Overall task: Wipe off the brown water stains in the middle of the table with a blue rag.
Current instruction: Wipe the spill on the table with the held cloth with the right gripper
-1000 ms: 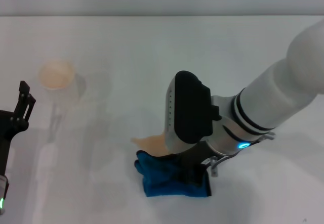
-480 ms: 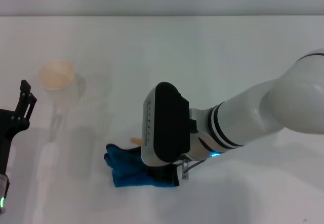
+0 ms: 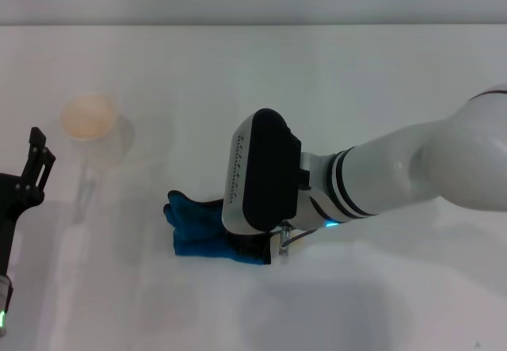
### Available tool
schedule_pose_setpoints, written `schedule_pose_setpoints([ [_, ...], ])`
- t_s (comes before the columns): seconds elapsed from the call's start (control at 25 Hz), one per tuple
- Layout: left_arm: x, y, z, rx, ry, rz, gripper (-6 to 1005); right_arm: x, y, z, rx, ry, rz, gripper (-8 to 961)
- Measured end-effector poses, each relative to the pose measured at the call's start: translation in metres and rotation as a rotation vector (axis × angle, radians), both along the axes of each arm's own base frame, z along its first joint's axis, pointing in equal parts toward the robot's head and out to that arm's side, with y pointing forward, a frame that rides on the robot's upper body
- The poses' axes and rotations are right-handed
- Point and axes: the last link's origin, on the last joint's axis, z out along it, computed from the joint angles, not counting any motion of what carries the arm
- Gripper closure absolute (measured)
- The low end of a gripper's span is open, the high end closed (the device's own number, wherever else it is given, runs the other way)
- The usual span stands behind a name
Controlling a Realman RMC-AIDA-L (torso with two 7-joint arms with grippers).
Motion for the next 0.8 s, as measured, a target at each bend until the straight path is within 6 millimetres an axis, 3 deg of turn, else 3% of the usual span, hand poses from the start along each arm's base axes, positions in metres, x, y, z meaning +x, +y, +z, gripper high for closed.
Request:
schedule_pose_setpoints([
  [0.64,0.0,-0.001,0.001,0.006,-0.003,-0.001,138,0.011,0.03,0.005,0.144,0.026,0.005,794],
  [0.8,0.001,-0.001,0.001,0.007,-0.003,-0.003,138,0.011,0.03,0.006,0.152,0.04,-0.005,794],
])
